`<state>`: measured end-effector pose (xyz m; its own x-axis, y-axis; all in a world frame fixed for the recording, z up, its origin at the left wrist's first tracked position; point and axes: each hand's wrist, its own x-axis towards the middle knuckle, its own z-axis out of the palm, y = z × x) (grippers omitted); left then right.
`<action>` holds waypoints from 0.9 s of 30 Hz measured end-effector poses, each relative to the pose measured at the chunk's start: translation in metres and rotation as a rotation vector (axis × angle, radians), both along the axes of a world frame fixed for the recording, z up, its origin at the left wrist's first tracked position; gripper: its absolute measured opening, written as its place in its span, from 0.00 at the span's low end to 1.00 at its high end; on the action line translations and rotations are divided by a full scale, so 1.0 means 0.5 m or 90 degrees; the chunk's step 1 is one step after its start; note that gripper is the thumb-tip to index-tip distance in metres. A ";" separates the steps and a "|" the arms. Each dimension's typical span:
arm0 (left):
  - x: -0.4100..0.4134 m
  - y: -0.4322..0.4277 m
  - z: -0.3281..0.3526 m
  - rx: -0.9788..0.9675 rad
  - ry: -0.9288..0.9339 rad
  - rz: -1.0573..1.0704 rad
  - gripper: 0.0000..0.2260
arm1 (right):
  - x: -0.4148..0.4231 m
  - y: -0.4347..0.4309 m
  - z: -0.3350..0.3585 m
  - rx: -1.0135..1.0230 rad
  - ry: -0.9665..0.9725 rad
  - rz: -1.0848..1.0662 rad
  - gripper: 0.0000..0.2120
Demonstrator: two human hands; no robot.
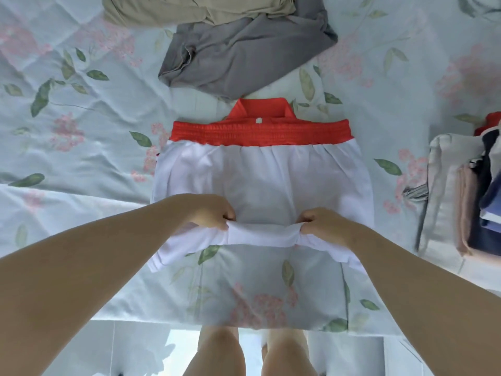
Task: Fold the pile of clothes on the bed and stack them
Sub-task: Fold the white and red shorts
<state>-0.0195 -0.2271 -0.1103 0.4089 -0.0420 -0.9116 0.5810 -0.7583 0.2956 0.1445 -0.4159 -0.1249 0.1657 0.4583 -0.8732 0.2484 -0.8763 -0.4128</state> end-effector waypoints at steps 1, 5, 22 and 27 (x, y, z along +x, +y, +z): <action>-0.004 -0.001 0.000 -0.017 -0.001 0.023 0.13 | -0.003 -0.008 0.006 -0.001 0.015 -0.025 0.06; -0.005 0.004 -0.003 -0.020 -0.057 0.185 0.16 | 0.005 -0.010 -0.003 0.053 -0.022 -0.028 0.09; 0.079 0.074 -0.065 0.212 -0.211 0.282 0.29 | 0.084 0.053 -0.042 0.170 -0.295 -0.135 0.21; 0.076 0.081 -0.073 0.341 -0.272 0.279 0.31 | 0.100 0.066 -0.045 0.167 -0.312 -0.152 0.23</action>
